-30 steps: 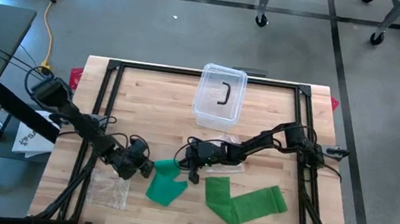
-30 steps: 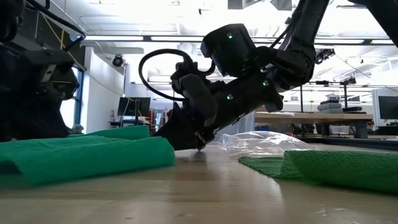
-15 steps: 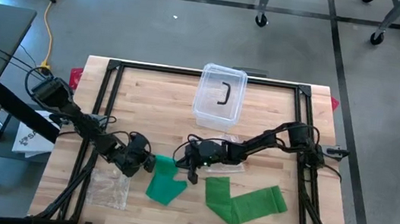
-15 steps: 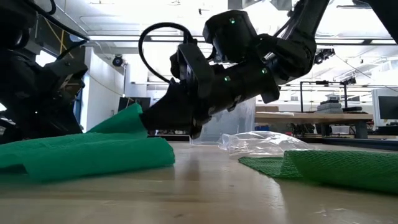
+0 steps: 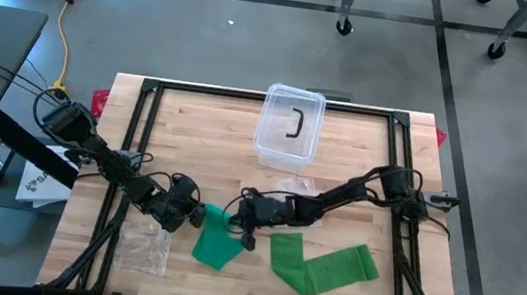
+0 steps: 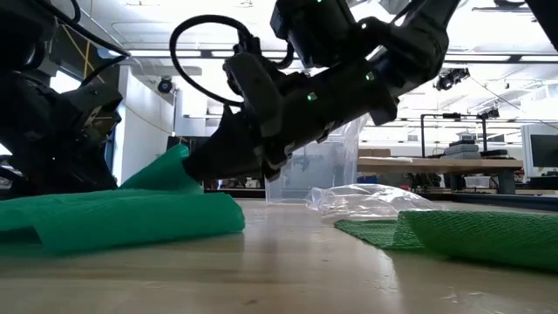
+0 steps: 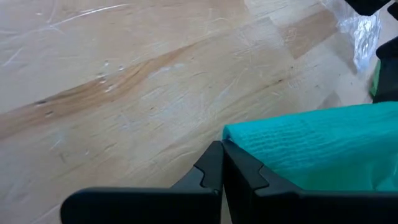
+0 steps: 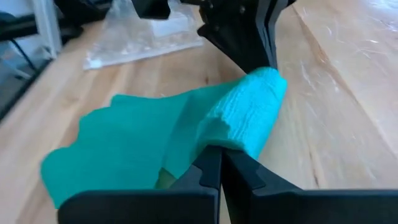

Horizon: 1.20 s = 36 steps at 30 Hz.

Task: Roll bandage
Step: Roll the blue bandage

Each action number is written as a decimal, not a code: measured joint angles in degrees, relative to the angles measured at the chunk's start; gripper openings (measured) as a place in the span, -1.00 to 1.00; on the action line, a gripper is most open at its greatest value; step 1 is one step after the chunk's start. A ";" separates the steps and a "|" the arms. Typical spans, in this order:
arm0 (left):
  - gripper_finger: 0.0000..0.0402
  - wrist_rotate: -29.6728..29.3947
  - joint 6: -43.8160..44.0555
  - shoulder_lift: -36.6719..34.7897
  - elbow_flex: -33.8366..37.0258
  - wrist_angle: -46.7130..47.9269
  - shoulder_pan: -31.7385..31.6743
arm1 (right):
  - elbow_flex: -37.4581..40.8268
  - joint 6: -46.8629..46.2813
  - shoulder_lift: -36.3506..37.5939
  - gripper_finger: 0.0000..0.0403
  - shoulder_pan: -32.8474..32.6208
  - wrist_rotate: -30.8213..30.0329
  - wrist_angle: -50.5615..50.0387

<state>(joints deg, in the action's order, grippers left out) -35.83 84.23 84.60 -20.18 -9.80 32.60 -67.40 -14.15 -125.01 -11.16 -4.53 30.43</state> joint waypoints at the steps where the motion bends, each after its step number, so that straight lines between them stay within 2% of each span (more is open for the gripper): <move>1: -1.00 -0.02 -0.10 0.00 0.00 -0.02 0.00 | -0.14 0.61 0.00 -1.00 -0.21 -1.09 -0.31; 10: -1.00 -0.04 -4.63 0.00 -0.24 -0.25 1.51 | -0.43 9.04 0.00 -1.00 -2.48 -12.81 -0.57; 14: -1.00 0.84 -8.31 0.00 -0.65 -0.87 1.97 | -0.45 12.73 0.00 -1.00 -2.79 -11.59 1.23; 20: -1.00 0.52 -9.51 0.00 -0.98 -0.74 1.98 | -0.45 13.13 0.00 -1.00 -2.77 -9.98 2.44; 27: -1.00 0.54 -10.40 -0.15 -1.63 -0.43 2.60 | -0.39 13.13 0.09 -1.00 -3.44 -14.79 4.42; 36: -1.00 -1.94 -9.50 -7.48 -9.05 22.54 4.36 | -0.34 13.62 0.91 -1.00 -4.32 -18.08 4.71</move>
<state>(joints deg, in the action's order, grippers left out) -37.77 74.73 77.12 -29.24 12.74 36.96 -67.75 -0.53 -124.10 -15.49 -22.61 35.14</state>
